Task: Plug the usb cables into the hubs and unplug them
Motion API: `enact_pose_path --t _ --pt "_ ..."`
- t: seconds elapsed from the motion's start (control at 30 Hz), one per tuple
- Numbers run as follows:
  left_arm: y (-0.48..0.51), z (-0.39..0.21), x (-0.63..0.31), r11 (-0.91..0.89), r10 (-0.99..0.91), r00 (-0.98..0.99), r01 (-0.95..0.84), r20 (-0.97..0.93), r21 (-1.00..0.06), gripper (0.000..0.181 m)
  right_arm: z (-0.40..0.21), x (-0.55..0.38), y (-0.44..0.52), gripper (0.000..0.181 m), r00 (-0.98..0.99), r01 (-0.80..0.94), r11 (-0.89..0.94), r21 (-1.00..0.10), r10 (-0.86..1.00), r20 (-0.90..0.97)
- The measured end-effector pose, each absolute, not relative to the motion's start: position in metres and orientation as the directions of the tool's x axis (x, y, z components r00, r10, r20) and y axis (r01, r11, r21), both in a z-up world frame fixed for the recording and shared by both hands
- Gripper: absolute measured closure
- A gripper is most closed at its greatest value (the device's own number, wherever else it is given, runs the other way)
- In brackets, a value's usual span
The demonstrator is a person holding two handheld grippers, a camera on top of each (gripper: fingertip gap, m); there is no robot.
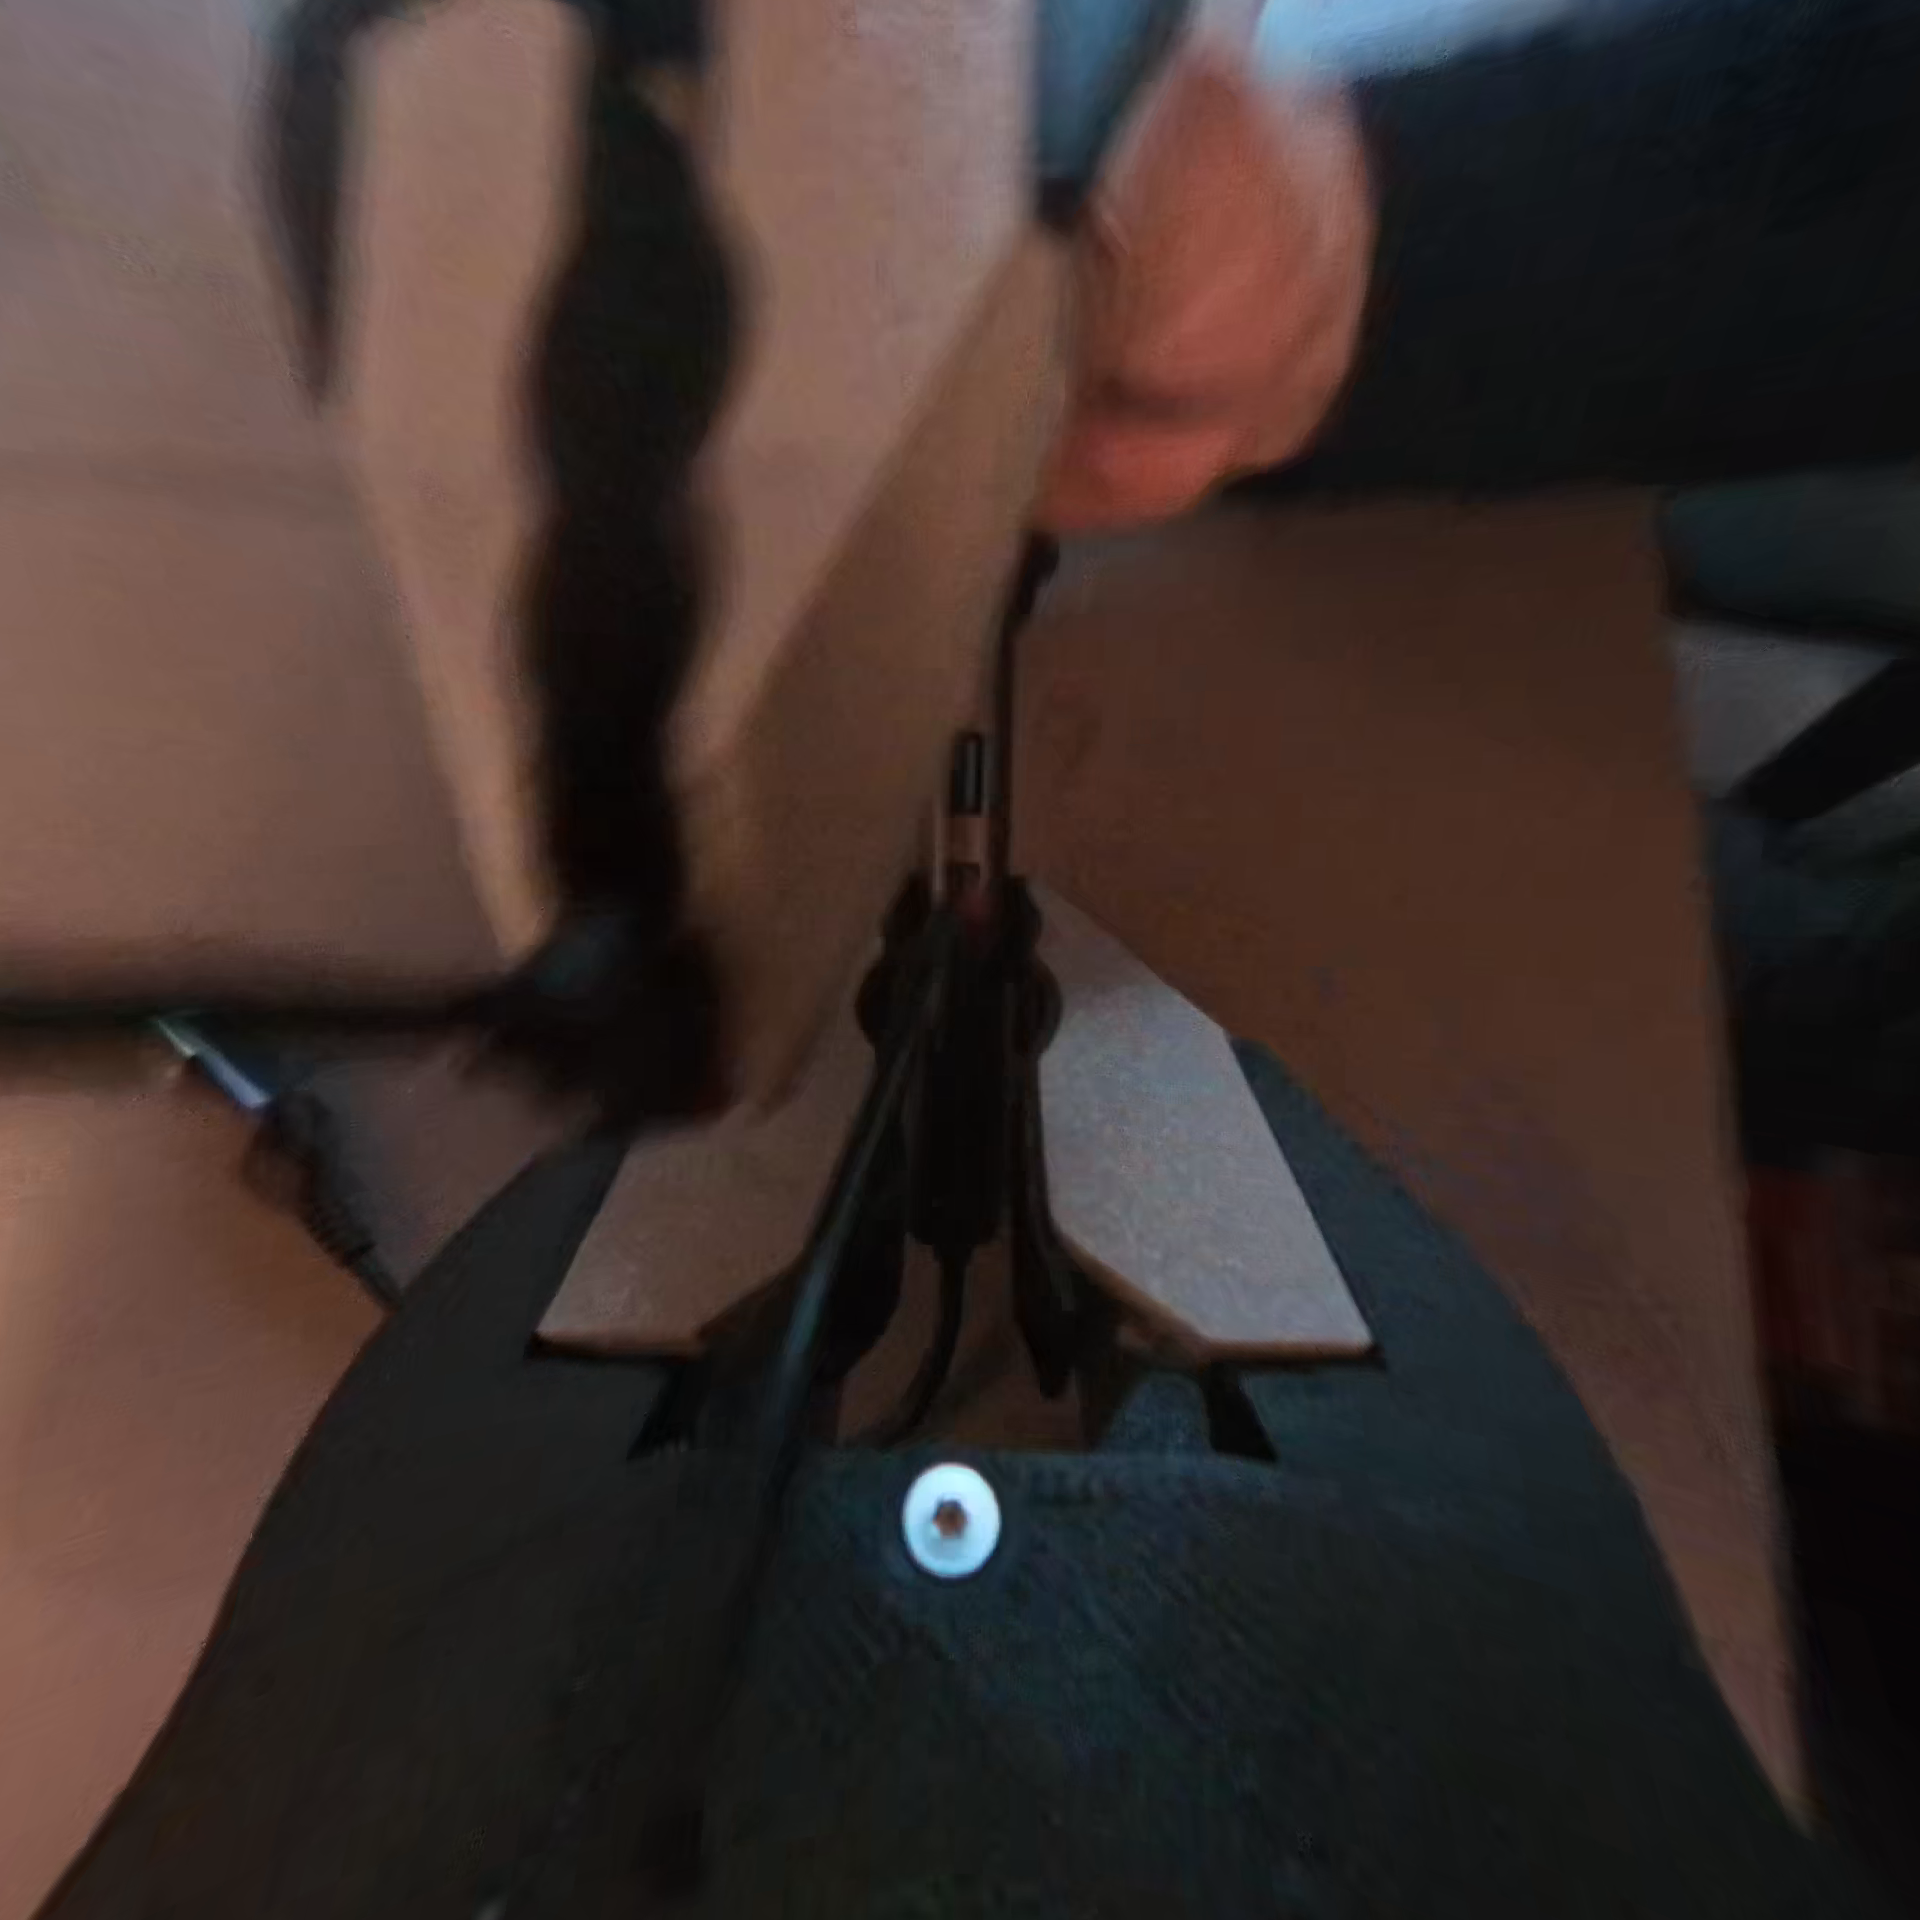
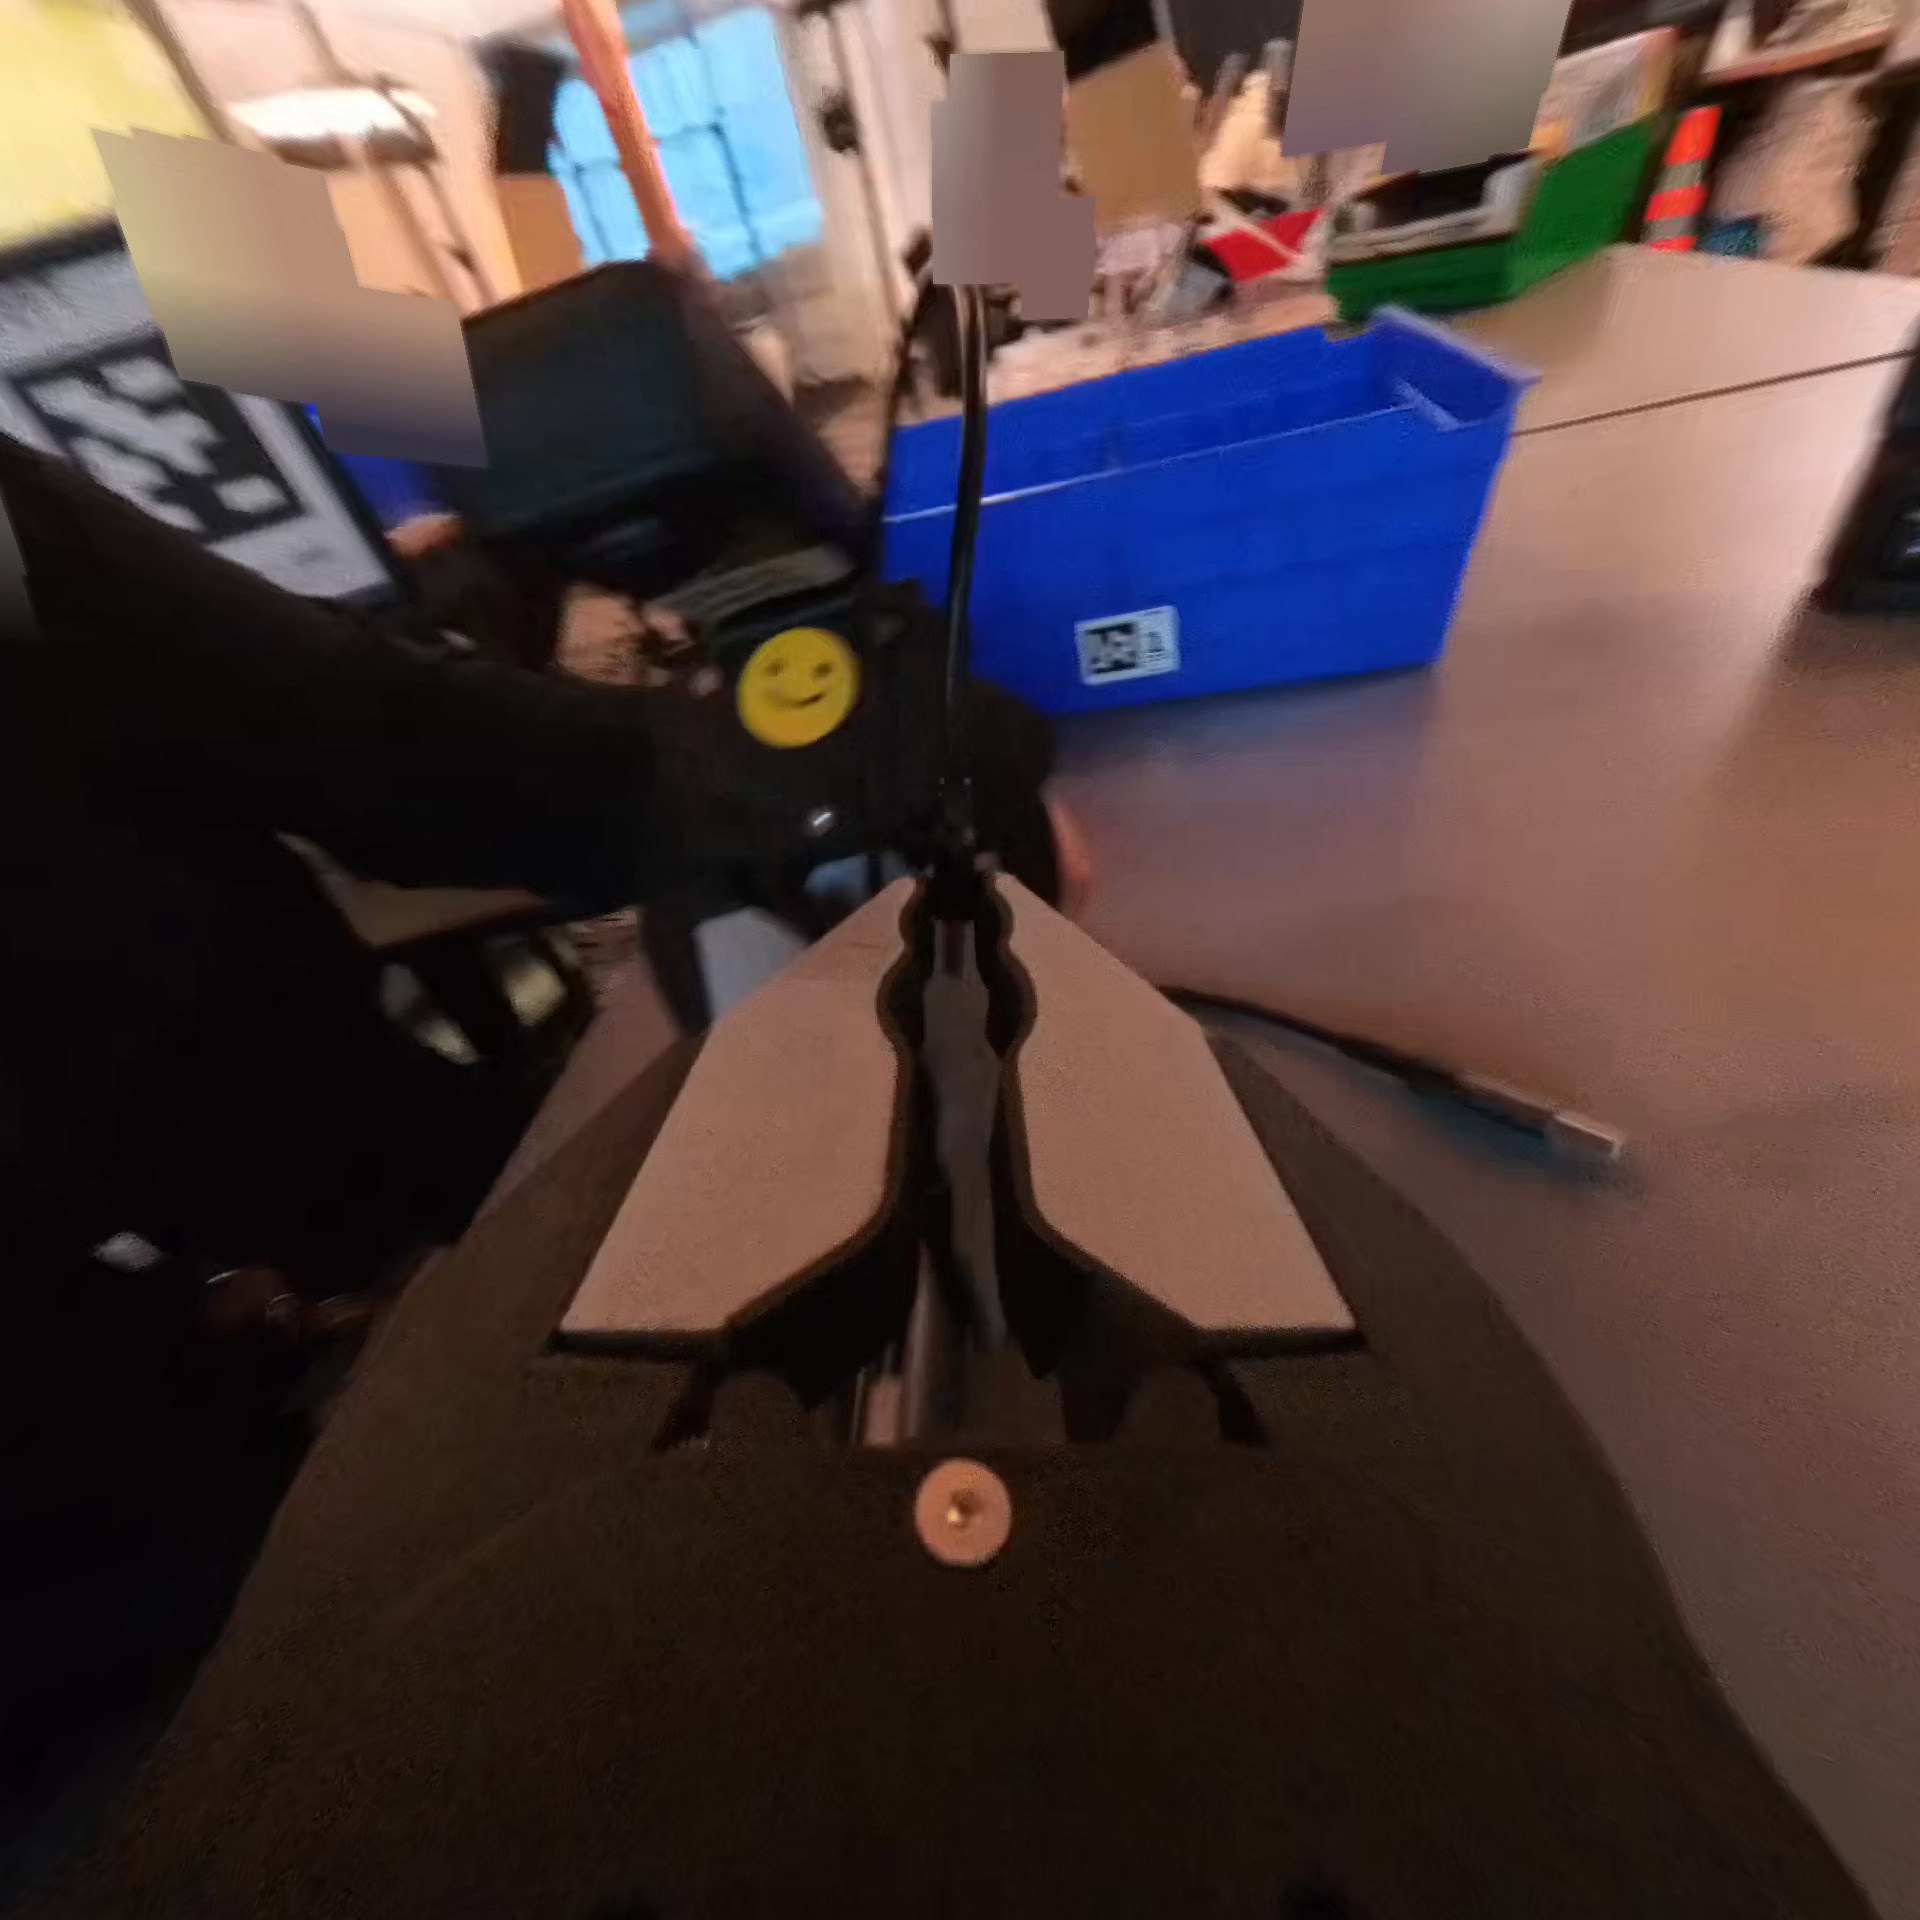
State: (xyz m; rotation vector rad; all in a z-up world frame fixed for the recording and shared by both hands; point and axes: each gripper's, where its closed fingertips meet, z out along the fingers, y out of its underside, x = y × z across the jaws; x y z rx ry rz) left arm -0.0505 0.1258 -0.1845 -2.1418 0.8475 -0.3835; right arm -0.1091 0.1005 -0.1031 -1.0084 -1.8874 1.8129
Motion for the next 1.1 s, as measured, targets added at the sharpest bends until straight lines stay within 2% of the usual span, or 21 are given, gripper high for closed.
enact_pose_path --t 0.03,0.13,0.3,0.57,0.73,0.8,0.9,1.0,1.1 --pt "0.128 -0.189 -0.049 -0.450 -0.686 0.725 -0.485 -0.057 -0.750 0.164 -0.100 -0.112 0.105 0.176 -0.675 0.238 -0.069 -0.969 0.705 -0.216" --pt "0.131 -0.177 -0.055 -0.467 -0.663 0.747 -0.373 0.038 -0.802 0.165 -0.080 -0.101 0.126 0.176 -0.659 0.167 -0.150 -0.974 0.718 -0.224" --pt "0.139 -0.157 -0.080 -0.418 -0.593 0.805 -0.291 0.016 -0.861 0.166 -0.047 -0.073 0.154 0.177 -0.626 0.002 -0.204 -0.979 0.763 -0.161" --pt "0.150 -0.146 -0.097 -0.326 -0.505 0.852 -0.335 -0.137 -0.884 0.166 -0.005 -0.043 0.167 0.178 -0.516 -0.165 -0.208 -0.964 0.851 -0.095" --pt "0.152 -0.153 -0.094 -0.344 -0.506 0.850 -0.354 -0.146 -0.870 0.166 0.062 0.038 0.173 0.177 -0.356 -0.228 -0.059 -0.972 0.934 0.027" --pt "0.152 -0.151 -0.094 -0.334 -0.507 0.849 -0.356 -0.152 -0.873 0.167 0.083 0.080 0.202 0.177 -0.201 -0.169 0.000 -0.986 0.979 0.034" --pt "0.152 -0.146 -0.095 -0.324 -0.497 0.856 -0.335 -0.143 -0.885 0.167 0.085 0.147 0.262 0.177 0.095 0.015 0.038 -0.999 0.995 0.039" --pt "0.153 -0.141 -0.097 -0.315 -0.484 0.866 -0.306 -0.125 -0.899 0.167 0.059 0.206 0.312 0.177 0.356 0.224 -0.078 -0.971 0.934 0.007" --pt "0.154 -0.140 -0.098 -0.317 -0.478 0.872 -0.286 -0.109 -0.904 0.167 0.025 0.232 0.338 0.177 0.482 0.370 -0.201 -0.907 0.876 0.002"
